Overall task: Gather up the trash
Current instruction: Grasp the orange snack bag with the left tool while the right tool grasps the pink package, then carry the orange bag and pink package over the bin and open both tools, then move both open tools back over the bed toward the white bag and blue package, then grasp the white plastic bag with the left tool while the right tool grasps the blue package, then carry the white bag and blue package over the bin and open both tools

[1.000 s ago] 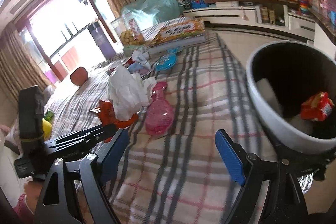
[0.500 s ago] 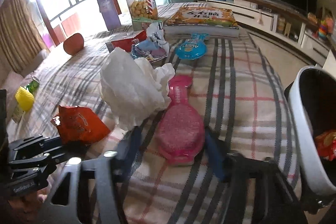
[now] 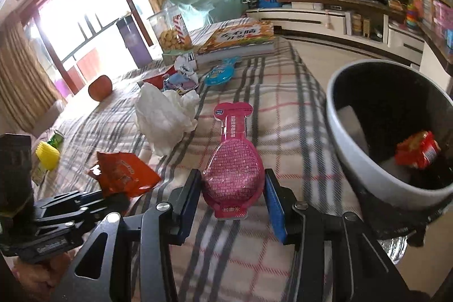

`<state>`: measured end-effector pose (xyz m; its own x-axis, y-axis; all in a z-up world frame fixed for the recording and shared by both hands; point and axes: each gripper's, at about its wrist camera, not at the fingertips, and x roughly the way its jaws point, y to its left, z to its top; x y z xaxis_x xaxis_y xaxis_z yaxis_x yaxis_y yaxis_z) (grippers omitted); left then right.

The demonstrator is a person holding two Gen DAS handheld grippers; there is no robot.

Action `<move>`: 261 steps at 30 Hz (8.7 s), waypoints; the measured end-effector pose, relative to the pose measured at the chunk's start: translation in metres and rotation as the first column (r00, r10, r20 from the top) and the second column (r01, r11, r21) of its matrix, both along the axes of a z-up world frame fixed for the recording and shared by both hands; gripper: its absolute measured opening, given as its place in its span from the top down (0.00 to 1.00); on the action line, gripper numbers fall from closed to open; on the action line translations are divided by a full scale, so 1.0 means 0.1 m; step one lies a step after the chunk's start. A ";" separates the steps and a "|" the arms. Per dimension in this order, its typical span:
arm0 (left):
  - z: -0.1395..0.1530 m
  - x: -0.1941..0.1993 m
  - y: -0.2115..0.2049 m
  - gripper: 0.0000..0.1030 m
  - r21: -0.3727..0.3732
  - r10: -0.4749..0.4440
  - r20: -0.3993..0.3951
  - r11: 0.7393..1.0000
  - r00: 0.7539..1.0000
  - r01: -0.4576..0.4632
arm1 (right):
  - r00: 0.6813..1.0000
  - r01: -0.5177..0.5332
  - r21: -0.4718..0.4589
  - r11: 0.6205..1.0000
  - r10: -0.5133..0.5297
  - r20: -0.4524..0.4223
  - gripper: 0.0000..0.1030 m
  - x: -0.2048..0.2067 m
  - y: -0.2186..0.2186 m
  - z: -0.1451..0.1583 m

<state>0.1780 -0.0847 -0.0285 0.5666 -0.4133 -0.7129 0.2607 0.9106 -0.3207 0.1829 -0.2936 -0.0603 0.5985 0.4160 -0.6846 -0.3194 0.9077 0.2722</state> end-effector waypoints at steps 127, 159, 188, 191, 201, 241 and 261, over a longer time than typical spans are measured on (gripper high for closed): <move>0.08 0.24 -1.02 0.39 0.076 -0.070 0.030 0.995 0.997 0.068 | 0.979 0.199 0.139 0.970 -0.203 0.020 0.10 0.00 -1.12 0.20; 0.14 0.40 -0.26 0.52 0.087 0.085 0.097 0.992 0.992 -0.093 | 0.998 0.056 0.127 0.990 -0.060 0.029 0.10 0.40 -0.14 0.29; 0.06 0.47 0.13 0.63 0.000 0.096 0.068 0.995 0.993 -0.097 | 1.000 0.003 0.114 0.993 0.001 -0.031 0.33 1.34 0.38 0.05; 0.01 0.51 0.05 0.56 0.012 0.082 0.061 0.996 0.995 -0.083 | 0.998 -0.018 0.099 0.995 0.023 -0.054 0.40 1.47 0.46 -0.02; 0.03 0.56 -0.04 0.48 0.024 0.084 0.077 0.996 0.993 -0.086 | 0.992 -0.079 0.052 0.996 0.084 -0.099 0.63 1.66 0.63 -0.21; 0.03 0.39 -0.05 0.92 -0.031 0.053 0.071 0.998 0.996 -0.051 | 0.999 -0.045 -0.012 0.999 0.044 -0.010 0.58 0.49 0.18 -0.02; 0.31 0.29 -0.78 0.92 0.007 -0.104 0.113 0.995 0.988 0.104 | 0.993 0.101 0.112 0.989 -0.107 0.045 0.58 0.00 -0.78 0.32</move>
